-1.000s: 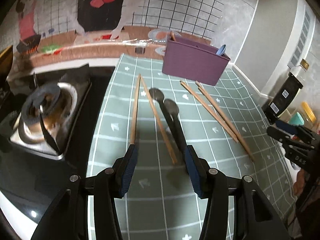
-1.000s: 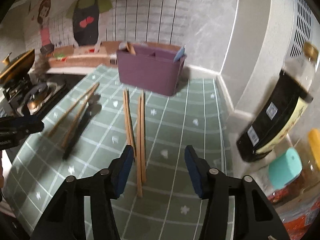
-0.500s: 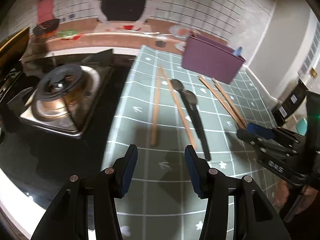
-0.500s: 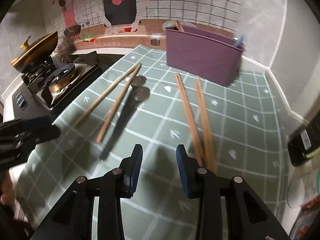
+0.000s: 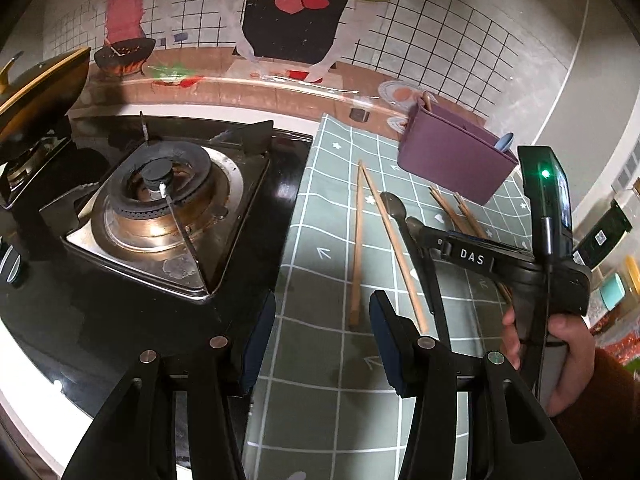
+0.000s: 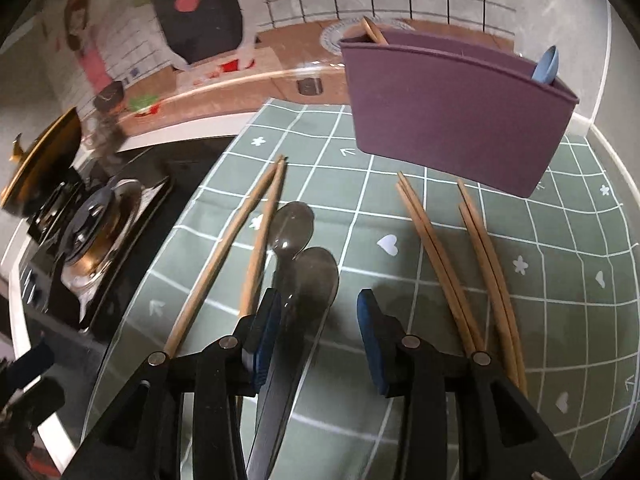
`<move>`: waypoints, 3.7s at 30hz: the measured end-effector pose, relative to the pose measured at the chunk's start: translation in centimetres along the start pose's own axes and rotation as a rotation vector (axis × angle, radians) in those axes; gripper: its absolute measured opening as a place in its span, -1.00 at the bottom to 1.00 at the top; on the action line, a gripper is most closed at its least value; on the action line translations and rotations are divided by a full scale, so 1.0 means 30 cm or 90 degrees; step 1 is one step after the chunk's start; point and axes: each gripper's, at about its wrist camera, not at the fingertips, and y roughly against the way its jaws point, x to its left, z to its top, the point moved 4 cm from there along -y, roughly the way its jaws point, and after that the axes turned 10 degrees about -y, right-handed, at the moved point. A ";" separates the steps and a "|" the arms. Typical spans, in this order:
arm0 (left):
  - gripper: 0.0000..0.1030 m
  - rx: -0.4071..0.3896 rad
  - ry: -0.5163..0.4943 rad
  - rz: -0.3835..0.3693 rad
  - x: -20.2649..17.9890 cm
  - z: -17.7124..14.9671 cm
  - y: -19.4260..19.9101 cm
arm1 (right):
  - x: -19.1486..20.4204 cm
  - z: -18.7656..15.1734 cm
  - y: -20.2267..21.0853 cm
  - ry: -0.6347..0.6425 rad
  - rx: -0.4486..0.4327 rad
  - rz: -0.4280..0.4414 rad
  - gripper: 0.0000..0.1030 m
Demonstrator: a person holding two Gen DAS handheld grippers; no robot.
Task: Organize utensils
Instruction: 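Grasp a dark spoon with the right gripper while the left tool approaches the other, then grasp the other dark spoon with the left gripper while the right gripper holds its spoon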
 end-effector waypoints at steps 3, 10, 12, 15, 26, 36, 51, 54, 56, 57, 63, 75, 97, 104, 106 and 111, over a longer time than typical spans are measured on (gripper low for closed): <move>-0.03 0.003 0.006 -0.003 0.008 0.005 -0.011 | 0.016 0.000 -0.022 0.006 0.011 0.003 -0.26; -0.03 0.009 0.011 -0.021 -0.004 0.033 -0.043 | 0.031 0.010 -0.056 0.030 0.007 -0.039 -0.19; -0.03 0.007 0.004 -0.023 -0.017 0.042 -0.053 | 0.029 0.013 -0.056 0.035 0.009 -0.037 -0.21; -0.03 0.003 -0.008 -0.029 -0.038 0.060 -0.069 | 0.024 0.011 -0.044 0.057 -0.001 -0.058 -0.44; -0.03 0.015 -0.033 -0.111 -0.183 0.147 -0.184 | -0.140 -0.003 0.127 0.037 -0.042 -0.059 -0.96; -0.03 0.033 -0.031 -0.073 -0.177 0.164 -0.192 | -0.178 -0.069 0.132 -0.028 0.006 0.041 -0.25; -0.03 0.033 -0.010 -0.050 -0.087 0.149 -0.193 | -0.041 -0.011 -0.028 0.039 -0.005 -0.104 -0.40; -0.03 0.038 -0.015 -0.069 -0.120 0.167 -0.213 | -0.052 -0.011 -0.015 0.037 -0.001 -0.087 -0.42; -0.03 0.039 -0.023 -0.082 -0.151 0.184 -0.230 | -0.086 -0.010 0.015 0.026 -0.011 -0.093 -0.42; -0.03 0.041 -0.029 -0.092 -0.172 0.195 -0.241 | -0.102 -0.009 0.033 0.022 -0.018 -0.093 -0.42; -0.03 0.071 -0.031 -0.154 -0.292 0.269 -0.367 | -0.192 0.006 0.160 0.006 -0.059 -0.102 -0.42; -0.04 0.119 -0.015 -0.092 -0.287 0.288 -0.529 | -0.281 0.023 0.278 -0.026 -0.100 -0.083 -0.42; -0.33 0.068 -0.074 -0.073 -0.325 0.319 -0.473 | -0.269 0.052 0.340 -0.025 -0.112 -0.037 -0.43; -0.34 -0.001 -0.105 -0.108 -0.348 0.296 -0.273 | -0.253 0.054 0.387 -0.017 -0.118 -0.048 -0.44; -0.34 -0.021 -0.117 -0.104 -0.354 0.300 -0.235 | -0.248 0.056 0.398 -0.015 -0.120 -0.053 -0.45; -0.34 -0.043 -0.113 -0.116 -0.346 0.316 -0.191 | -0.231 0.064 0.420 -0.010 -0.112 -0.031 -0.91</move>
